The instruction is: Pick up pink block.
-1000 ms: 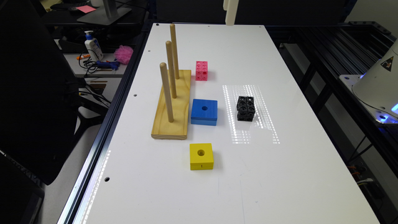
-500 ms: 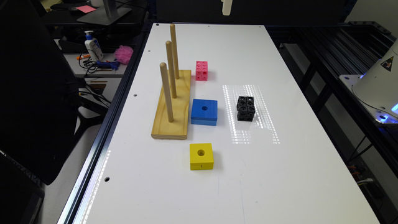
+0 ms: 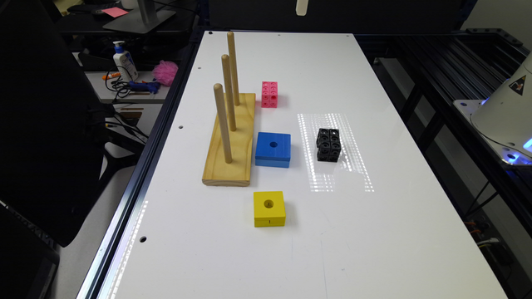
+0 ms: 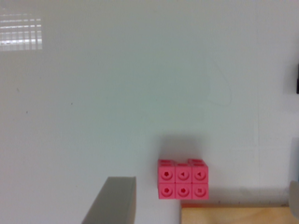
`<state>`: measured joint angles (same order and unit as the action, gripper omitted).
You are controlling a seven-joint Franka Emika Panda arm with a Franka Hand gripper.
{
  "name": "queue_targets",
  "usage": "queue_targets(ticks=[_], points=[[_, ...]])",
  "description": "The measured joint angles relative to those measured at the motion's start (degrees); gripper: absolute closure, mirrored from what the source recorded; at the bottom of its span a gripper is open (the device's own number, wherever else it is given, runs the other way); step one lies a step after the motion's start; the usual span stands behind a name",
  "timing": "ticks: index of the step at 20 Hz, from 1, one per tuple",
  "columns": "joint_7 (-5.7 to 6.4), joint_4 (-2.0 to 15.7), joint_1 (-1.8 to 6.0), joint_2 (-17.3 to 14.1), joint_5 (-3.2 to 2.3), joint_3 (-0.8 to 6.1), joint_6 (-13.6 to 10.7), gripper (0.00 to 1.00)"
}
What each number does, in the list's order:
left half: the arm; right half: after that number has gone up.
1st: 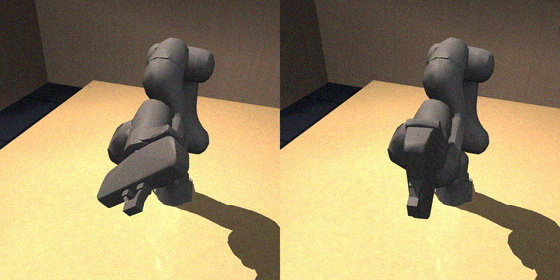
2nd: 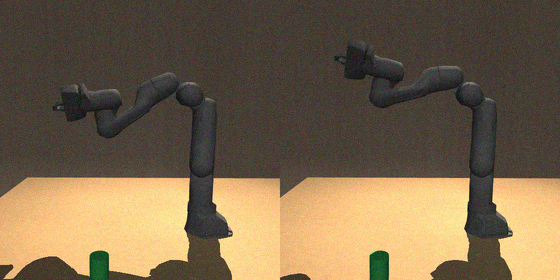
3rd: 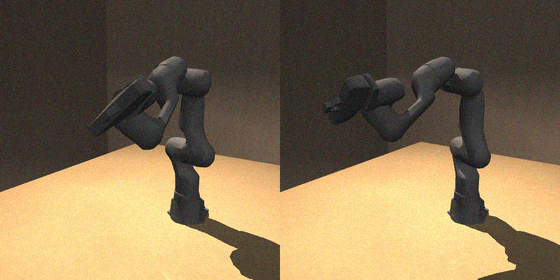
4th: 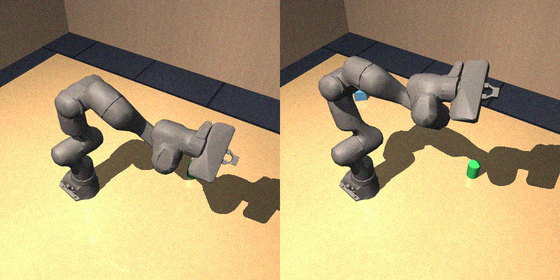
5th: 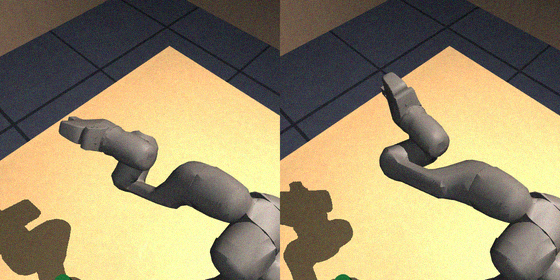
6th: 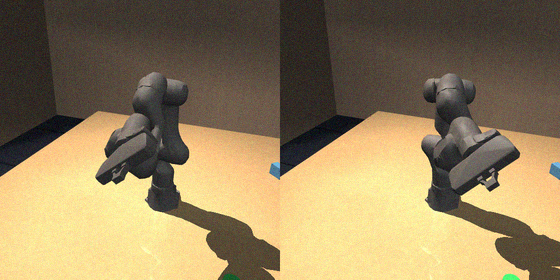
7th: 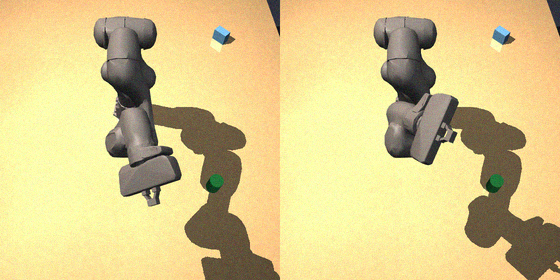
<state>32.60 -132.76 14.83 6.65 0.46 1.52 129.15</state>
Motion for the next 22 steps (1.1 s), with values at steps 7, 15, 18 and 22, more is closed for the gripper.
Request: queue_targets(ticks=[7,15,18,22], points=[[0.00,-0.02,0.00,-3.5,-0.01,0.00,2.2,0.00],[-0.01,0.26,0.02,-9.6,-0.04,0.00,7.6,0.00],[-0.01,-0.08,0.02,-11.2,-0.05,0.00,8.9,0.00],[-0.01,-0.03,0.02,-14.2,-0.06,0.00,11.7,0.00]])
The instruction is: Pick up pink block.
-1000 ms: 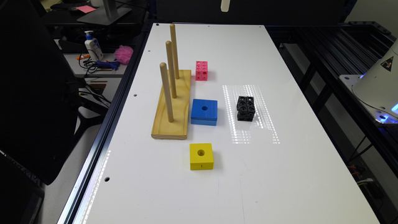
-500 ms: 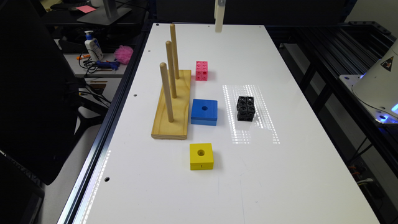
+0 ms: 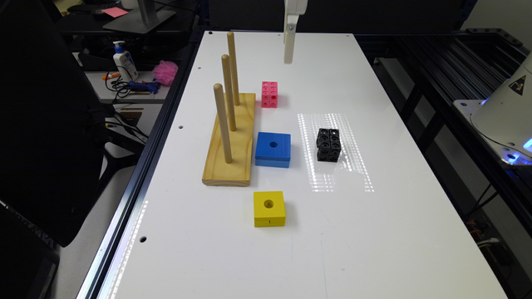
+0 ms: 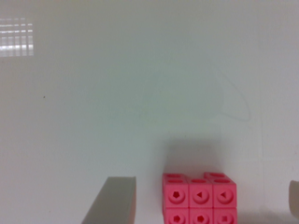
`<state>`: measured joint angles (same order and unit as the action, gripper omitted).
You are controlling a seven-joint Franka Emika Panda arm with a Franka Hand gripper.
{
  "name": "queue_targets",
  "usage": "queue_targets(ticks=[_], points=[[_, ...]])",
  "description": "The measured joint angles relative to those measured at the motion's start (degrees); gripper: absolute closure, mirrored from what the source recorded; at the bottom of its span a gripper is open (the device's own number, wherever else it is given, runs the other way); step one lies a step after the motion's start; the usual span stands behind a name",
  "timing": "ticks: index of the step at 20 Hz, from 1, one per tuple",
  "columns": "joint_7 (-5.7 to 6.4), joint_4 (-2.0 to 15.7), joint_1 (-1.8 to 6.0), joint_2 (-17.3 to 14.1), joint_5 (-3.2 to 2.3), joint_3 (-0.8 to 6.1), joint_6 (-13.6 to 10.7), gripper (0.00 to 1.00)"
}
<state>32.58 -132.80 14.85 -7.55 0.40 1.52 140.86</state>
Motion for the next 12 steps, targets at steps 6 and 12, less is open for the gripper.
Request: queue_targets(ticks=[6,12], points=[[0.00,0.11,0.00,-0.6,-0.01,0.01,0.5,0.00],[0.00,0.20,-0.01,-3.9,-0.01,0.13,3.7,0.00]])
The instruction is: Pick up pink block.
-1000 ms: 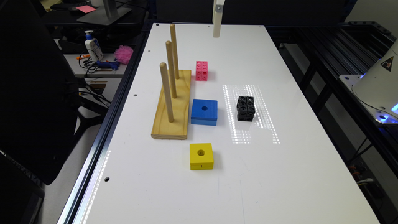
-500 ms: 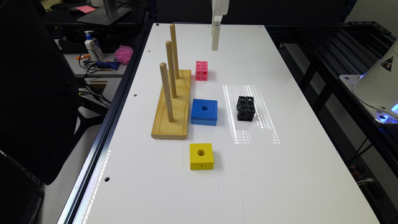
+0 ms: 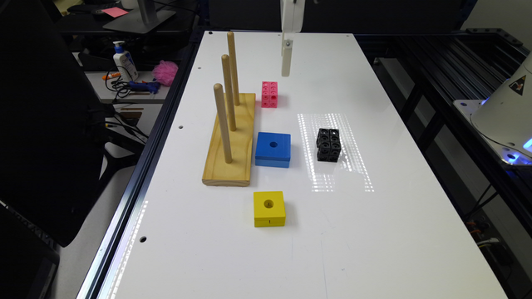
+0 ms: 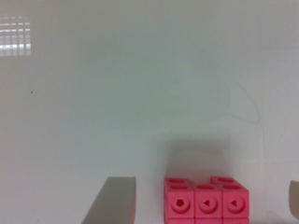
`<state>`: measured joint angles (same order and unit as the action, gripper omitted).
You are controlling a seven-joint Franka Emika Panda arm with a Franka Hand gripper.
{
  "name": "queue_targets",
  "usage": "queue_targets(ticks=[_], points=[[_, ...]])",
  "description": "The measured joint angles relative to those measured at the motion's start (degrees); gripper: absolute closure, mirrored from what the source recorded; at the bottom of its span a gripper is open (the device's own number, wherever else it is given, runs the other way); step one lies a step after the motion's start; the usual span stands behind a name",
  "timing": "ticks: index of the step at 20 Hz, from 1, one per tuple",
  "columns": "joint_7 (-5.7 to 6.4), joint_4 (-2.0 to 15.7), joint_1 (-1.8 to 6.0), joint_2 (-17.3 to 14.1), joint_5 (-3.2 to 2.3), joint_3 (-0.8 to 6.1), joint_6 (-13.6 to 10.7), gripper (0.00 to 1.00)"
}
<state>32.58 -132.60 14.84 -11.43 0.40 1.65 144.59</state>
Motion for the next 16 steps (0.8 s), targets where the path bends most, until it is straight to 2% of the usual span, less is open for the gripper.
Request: queue_targets(ticks=[10,16], points=[[0.00,1.47,-0.03,-1.1,0.00,0.59,0.5,0.00],[0.00,1.92,-0.03,-5.3,0.00,0.68,4.5,0.00]])
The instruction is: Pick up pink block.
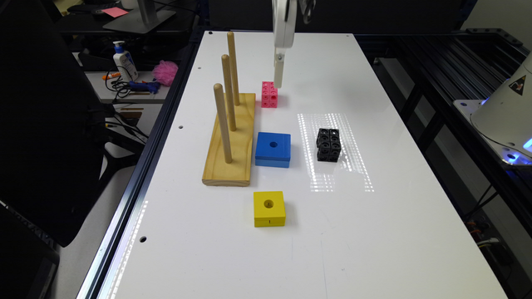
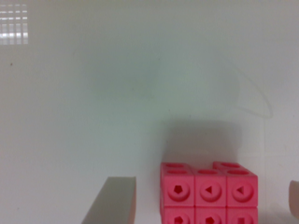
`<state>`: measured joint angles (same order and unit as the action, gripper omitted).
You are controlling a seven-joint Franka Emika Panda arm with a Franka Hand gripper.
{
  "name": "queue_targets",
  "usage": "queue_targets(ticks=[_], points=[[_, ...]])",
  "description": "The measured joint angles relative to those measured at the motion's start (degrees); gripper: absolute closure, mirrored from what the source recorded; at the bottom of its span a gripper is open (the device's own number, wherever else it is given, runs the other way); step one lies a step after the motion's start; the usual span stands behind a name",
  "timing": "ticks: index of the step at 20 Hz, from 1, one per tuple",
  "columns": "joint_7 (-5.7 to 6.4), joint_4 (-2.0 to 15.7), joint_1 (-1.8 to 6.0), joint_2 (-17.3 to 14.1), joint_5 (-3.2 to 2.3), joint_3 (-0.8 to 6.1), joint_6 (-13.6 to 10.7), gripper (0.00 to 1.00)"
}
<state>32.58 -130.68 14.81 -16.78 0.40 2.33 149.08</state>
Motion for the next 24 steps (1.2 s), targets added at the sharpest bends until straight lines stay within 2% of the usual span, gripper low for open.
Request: queue_targets(ticks=[3,6,12,23,24], points=[[0.00,1.02,0.00,-1.0,0.00,0.06,0.2,0.00],[0.00,1.24,0.00,-2.0,0.00,0.10,0.5,0.00],[0.00,1.69,-0.01,-6.2,0.00,0.13,4.3,0.00],[0.00,2.49,-0.03,-7.1,0.00,0.39,4.5,0.00],[0.00,2.66,-0.01,-8.6,0.02,0.42,5.6,1.00]])
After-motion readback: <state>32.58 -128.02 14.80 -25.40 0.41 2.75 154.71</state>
